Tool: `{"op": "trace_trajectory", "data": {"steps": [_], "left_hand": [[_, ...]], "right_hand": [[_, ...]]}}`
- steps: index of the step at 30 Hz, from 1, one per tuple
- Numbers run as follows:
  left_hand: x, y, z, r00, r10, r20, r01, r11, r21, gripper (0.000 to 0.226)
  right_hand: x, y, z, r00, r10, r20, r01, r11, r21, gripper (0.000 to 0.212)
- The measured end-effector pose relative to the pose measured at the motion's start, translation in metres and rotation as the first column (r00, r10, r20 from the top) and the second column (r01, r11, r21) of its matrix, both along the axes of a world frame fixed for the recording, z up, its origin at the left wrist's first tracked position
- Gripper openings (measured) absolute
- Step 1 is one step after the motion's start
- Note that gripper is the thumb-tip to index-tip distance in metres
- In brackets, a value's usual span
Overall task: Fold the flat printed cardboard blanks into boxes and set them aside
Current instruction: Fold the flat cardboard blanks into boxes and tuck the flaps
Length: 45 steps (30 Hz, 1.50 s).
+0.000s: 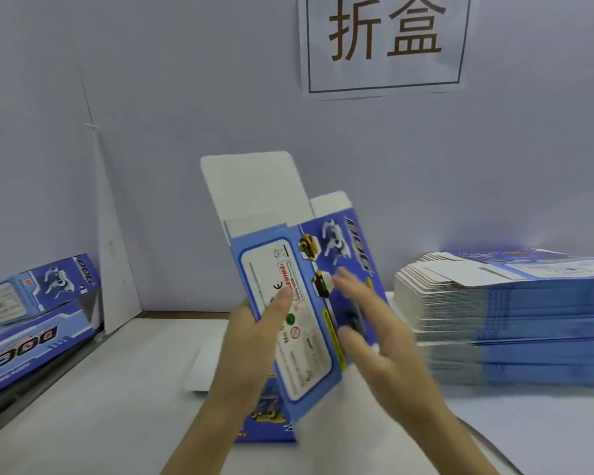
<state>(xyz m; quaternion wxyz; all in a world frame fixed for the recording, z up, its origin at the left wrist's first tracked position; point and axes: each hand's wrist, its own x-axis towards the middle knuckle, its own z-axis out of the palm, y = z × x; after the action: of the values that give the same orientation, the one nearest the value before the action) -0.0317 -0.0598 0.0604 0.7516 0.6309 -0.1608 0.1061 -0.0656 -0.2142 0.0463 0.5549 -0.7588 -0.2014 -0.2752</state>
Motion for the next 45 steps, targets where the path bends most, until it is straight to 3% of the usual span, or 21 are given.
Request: {"op": "trace_trajectory", "data": {"steps": [2,4,6,8,10,12,13,15,20,26,33,37,39,41,43,45], "left_hand": [[0.005,0.009,0.003,0.997,0.073,0.029,-0.073,0.997,-0.016,0.022],[0.009,0.013,0.000,0.987,0.148,0.066,-0.147,0.989,-0.013,0.034],[0.012,0.012,-0.006,0.975,0.206,0.080,-0.208,0.978,0.009,0.036],[0.015,0.010,-0.012,0.954,0.272,0.124,-0.289,0.946,0.147,0.056],[0.017,0.009,-0.018,0.929,0.300,0.216,-0.367,0.809,0.459,0.100],[0.017,0.006,-0.024,0.926,0.220,0.308,-0.378,0.591,0.713,0.122],[0.017,0.003,-0.027,0.939,0.176,0.296,-0.344,0.532,0.774,0.127],[0.018,-0.001,-0.032,0.963,0.132,0.236,-0.269,0.522,0.809,0.132],[0.021,0.001,-0.035,0.978,0.114,0.172,-0.205,0.620,0.757,0.130],[0.022,0.005,-0.033,0.997,-0.083,-0.008,0.070,0.779,0.624,0.130],[0.011,0.013,-0.014,0.973,-0.222,-0.065,0.219,0.792,0.569,0.126],[0.006,0.013,-0.012,0.885,-0.435,-0.164,0.458,0.757,0.466,0.116],[0.001,0.008,-0.012,0.831,-0.527,-0.176,0.556,0.778,0.293,0.101],[-0.001,0.003,-0.010,0.869,-0.457,-0.189,0.479,0.873,0.091,0.075],[0.006,-0.001,-0.012,0.912,-0.339,-0.233,0.355,0.935,0.029,0.060],[0.009,0.000,-0.013,0.901,-0.343,-0.266,0.354,0.935,-0.005,0.041]], "right_hand": [[0.007,-0.012,0.001,0.964,-0.265,-0.002,0.265,0.964,-0.002,0.056],[0.011,-0.023,0.002,0.930,-0.350,-0.108,0.357,0.933,0.047,0.061],[0.012,-0.032,0.005,0.930,-0.199,-0.308,0.285,0.921,0.265,0.052],[0.013,-0.038,0.005,0.930,-0.035,-0.366,0.208,0.871,0.445,0.027],[0.013,-0.040,0.004,0.949,-0.041,-0.314,0.201,0.845,0.496,0.013],[0.014,-0.040,0.004,0.964,-0.084,-0.252,0.210,0.821,0.530,0.012],[0.014,-0.040,0.004,0.966,-0.097,-0.238,0.215,0.815,0.539,0.012],[0.014,-0.041,0.005,0.968,-0.115,-0.223,0.222,0.808,0.546,0.013],[0.013,-0.042,0.007,0.979,-0.099,-0.178,0.177,0.849,0.498,0.028],[0.013,-0.028,0.003,0.962,-0.248,-0.112,0.269,0.923,0.276,0.042],[0.015,-0.024,-0.003,0.939,-0.318,-0.132,0.339,0.924,0.179,0.062],[0.015,-0.019,-0.001,0.972,-0.191,-0.135,0.218,0.947,0.235,0.056],[0.014,-0.016,-0.001,0.981,-0.122,-0.149,0.153,0.963,0.220,0.062],[0.014,-0.018,0.001,0.982,-0.109,-0.152,0.133,0.979,0.157,0.062],[0.014,-0.023,0.004,0.978,-0.106,-0.179,0.134,0.979,0.151,0.056],[0.013,-0.030,0.006,0.965,-0.130,-0.227,0.173,0.968,0.181,0.062]]}}
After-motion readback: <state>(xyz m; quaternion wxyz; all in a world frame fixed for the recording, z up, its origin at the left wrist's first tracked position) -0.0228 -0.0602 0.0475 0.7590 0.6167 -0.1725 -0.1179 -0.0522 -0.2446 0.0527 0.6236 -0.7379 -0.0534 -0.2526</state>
